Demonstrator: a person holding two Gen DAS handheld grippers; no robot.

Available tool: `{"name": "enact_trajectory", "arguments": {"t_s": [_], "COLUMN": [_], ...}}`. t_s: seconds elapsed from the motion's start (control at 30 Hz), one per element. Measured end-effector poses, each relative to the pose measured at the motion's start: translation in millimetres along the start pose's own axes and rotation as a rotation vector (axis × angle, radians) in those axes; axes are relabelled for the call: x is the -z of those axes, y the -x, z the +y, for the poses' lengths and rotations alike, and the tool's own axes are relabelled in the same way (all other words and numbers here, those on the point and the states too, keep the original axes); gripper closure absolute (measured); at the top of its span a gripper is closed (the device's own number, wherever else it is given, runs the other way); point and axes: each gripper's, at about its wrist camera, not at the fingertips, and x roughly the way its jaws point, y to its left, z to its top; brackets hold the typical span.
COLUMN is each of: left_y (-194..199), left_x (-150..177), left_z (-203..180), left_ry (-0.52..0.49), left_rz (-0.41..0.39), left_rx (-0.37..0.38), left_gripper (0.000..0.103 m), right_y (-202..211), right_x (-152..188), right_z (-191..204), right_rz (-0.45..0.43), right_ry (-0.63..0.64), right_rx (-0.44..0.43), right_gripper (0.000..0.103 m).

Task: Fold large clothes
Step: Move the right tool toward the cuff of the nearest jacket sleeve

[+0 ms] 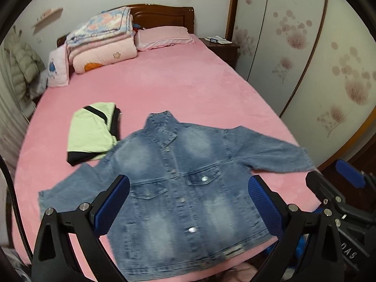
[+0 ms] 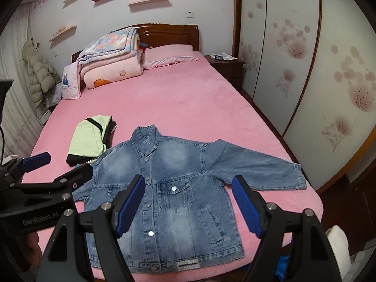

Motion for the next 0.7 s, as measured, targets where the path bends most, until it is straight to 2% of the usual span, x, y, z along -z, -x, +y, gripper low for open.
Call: {"name": "enact_trajectory", "arguments": {"t_s": [0.17,0.37,0.57,0.7], "left_y": [-8,-19,-25,-34], "left_x": [-19,-54,-85,-104], "left_z": [-24,-66,-116,-146], "left_ry": [0.071,0.090,0.069,0.062], "left_rz": [-0.012,-0.033,-0.084,-0.110], "left_rx": [0.014,-0.014,-0.023,-0.013], "left_gripper": [0.003,0.003,0.003,0.003], "right_y": [-2,-6,-18,-36], "right_x": [-13,-34,-53,-61], "right_z": [-22,-67,-112,-138], "right_rz": [-0.028,-0.061,-0.067,-0.026], "right_ry": [0.002,-0.027,-0.037,-0.039], "right_rx": [0.027,0.013,0.038,0.059], "right_gripper": [0.026,0.026,0.026,0.026]}}
